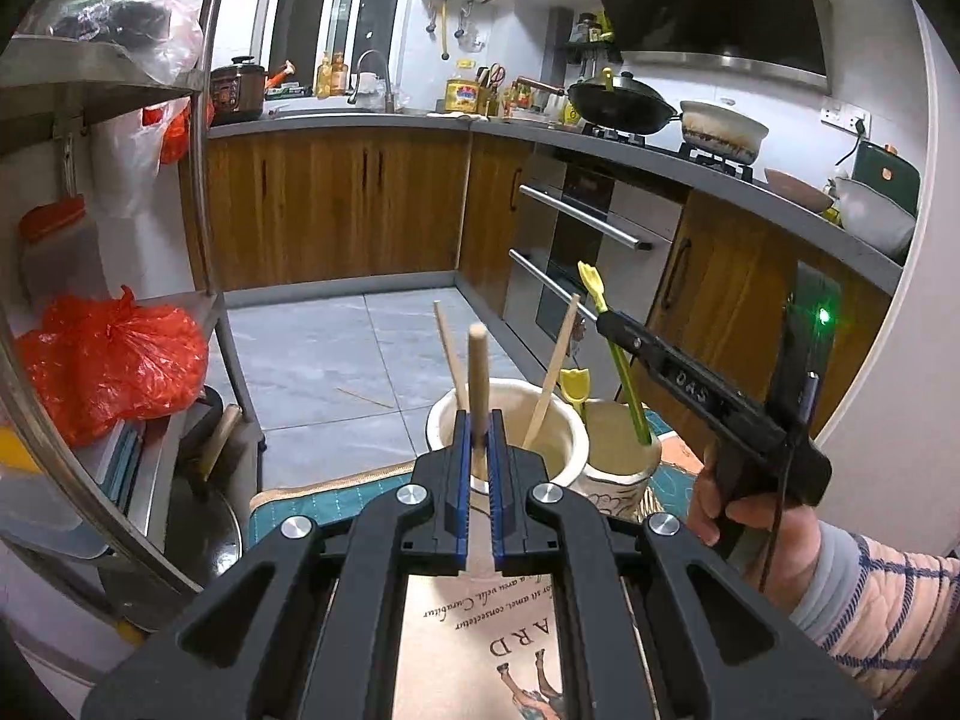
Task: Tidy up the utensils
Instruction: 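Drop the yellow spoon into the short holder while the left tool drops its chopstick in the tall one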
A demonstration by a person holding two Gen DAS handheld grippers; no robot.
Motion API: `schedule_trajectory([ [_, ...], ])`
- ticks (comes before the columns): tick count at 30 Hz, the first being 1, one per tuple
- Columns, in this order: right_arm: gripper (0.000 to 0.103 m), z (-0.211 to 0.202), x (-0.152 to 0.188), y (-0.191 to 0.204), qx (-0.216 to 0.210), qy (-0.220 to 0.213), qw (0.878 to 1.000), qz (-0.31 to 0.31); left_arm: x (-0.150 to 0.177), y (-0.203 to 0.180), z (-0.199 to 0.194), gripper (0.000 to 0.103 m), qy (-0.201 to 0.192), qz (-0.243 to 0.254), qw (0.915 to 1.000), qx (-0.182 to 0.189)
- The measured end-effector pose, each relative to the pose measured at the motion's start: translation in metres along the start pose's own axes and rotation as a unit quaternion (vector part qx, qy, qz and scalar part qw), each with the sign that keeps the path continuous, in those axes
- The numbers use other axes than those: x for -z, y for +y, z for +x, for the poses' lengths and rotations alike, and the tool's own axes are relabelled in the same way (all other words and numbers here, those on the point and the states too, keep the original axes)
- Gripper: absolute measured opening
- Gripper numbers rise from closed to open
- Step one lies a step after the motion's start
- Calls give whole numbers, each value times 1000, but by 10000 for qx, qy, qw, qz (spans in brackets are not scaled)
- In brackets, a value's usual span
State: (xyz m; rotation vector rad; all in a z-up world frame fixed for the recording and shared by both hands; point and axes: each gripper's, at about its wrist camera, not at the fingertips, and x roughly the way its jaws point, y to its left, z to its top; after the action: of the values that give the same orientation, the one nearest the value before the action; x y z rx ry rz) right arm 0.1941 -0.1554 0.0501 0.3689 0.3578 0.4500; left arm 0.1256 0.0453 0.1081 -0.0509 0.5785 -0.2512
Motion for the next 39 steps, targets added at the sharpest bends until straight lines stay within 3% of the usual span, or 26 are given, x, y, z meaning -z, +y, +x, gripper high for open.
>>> schedule_trajectory([
  [21, 11, -15, 22, -6, 168, 511, 9981, -314, 7, -8, 22, 5, 140, 86, 9995, -264],
  [31, 35, -34, 14, -4, 82, 447, 9984, -328, 9, -13, 19, 6, 159, 96, 9993, -339],
  [34, 44, -46, 9, -4, 74, 436, 9986, -291, 10, -15, 16, 11, 180, 101, 9990, -393],
  [39, 59, -70, 4, -2, 67, 470, 9984, -312, 12, -16, 4, 39, 59, 70, 9989, -464],
])
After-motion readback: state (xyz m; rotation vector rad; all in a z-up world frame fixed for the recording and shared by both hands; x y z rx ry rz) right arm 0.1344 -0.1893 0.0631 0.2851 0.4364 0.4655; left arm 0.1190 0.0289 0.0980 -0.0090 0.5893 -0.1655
